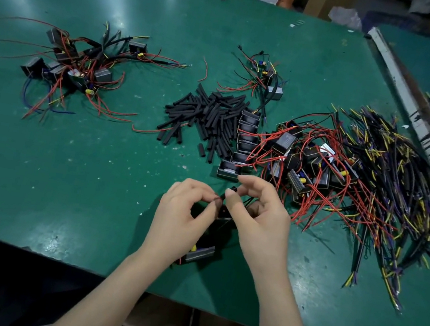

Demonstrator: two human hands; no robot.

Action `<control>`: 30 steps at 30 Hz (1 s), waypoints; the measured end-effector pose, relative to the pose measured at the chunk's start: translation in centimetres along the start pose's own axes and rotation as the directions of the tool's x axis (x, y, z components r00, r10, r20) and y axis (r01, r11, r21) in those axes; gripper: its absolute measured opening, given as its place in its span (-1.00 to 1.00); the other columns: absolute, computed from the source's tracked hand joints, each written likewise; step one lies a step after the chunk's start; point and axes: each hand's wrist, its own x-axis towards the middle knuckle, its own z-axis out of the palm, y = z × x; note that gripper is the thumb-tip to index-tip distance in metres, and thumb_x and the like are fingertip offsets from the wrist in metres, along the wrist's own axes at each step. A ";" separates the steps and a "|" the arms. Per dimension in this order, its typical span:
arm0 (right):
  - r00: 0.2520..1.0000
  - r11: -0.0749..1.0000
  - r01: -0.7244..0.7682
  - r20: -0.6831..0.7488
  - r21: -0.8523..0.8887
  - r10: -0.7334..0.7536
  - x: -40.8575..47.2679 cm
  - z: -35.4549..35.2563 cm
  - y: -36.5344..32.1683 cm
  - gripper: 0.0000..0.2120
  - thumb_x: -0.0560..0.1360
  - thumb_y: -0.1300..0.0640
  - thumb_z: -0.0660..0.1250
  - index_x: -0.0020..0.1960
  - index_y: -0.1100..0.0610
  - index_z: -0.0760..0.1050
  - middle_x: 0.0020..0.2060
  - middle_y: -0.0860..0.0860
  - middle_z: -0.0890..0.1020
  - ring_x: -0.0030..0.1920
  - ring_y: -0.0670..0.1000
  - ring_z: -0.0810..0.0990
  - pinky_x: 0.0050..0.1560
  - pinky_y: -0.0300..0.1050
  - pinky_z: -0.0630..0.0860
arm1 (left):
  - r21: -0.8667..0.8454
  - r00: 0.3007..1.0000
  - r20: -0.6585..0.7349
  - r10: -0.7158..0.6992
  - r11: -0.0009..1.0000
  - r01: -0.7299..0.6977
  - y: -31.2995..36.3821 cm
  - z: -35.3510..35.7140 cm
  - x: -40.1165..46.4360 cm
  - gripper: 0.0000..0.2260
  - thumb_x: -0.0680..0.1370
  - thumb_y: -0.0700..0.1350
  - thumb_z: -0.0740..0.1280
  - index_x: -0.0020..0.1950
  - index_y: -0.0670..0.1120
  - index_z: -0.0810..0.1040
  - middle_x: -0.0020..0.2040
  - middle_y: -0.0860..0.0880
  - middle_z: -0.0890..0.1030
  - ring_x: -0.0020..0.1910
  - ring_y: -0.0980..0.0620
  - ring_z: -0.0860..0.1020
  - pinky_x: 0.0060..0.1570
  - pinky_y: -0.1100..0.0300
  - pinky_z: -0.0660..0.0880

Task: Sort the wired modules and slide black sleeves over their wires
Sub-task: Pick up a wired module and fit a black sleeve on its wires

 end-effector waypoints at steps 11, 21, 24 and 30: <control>0.996 0.997 -0.067 0.061 -0.048 0.070 1.1 -0.6 -1.4 -0.81 0.43 0.15 0.45 -0.08 -0.13 0.56 -0.28 -0.28 0.60 -0.44 -0.16 0.32 -0.32 -0.21 0.38 | -0.064 0.995 -0.043 0.093 0.993 -0.096 -0.2 0.0 0.1 -0.91 0.47 -0.12 0.37 -0.17 -0.10 0.64 -0.12 0.09 0.57 -0.05 0.07 0.53 0.01 0.11 0.46; 0.994 0.992 0.076 0.088 -0.102 -0.067 0.6 -1.2 -2.8 -0.87 0.50 0.10 0.40 -0.19 -0.10 0.60 -0.21 -0.17 0.61 -0.23 -0.12 0.54 -0.16 -0.30 0.44 | 0.006 0.998 0.013 0.066 0.998 -0.066 0.6 -0.6 0.1 -0.81 0.47 0.04 0.40 0.01 -0.02 0.62 -0.03 0.14 0.58 0.04 0.07 0.51 0.08 -0.04 0.43; 0.992 0.990 0.083 0.107 -0.115 -0.071 0.7 -1.2 -3.4 -0.91 0.48 0.14 0.42 -0.17 -0.02 0.64 -0.13 -0.07 0.59 -0.15 -0.07 0.54 -0.13 -0.36 0.42 | -0.005 0.995 0.037 0.094 0.996 -0.094 1.6 -1.0 0.4 -0.67 0.45 0.18 0.27 0.11 0.06 0.61 0.04 0.19 0.58 0.09 0.08 0.50 0.11 -0.07 0.41; 0.973 0.962 0.230 0.011 -0.150 -0.231 1.6 -1.5 -4.5 -0.92 0.49 0.19 0.41 -0.18 0.07 0.61 -0.18 -0.12 0.55 -0.12 -0.22 0.51 -0.03 -0.36 0.38 | 0.036 0.991 -0.018 0.133 0.990 -0.133 2.4 -1.4 1.1 -0.80 0.47 0.03 0.34 -0.15 -0.07 0.67 -0.12 0.11 0.62 -0.03 -0.02 0.52 -0.01 -0.16 0.43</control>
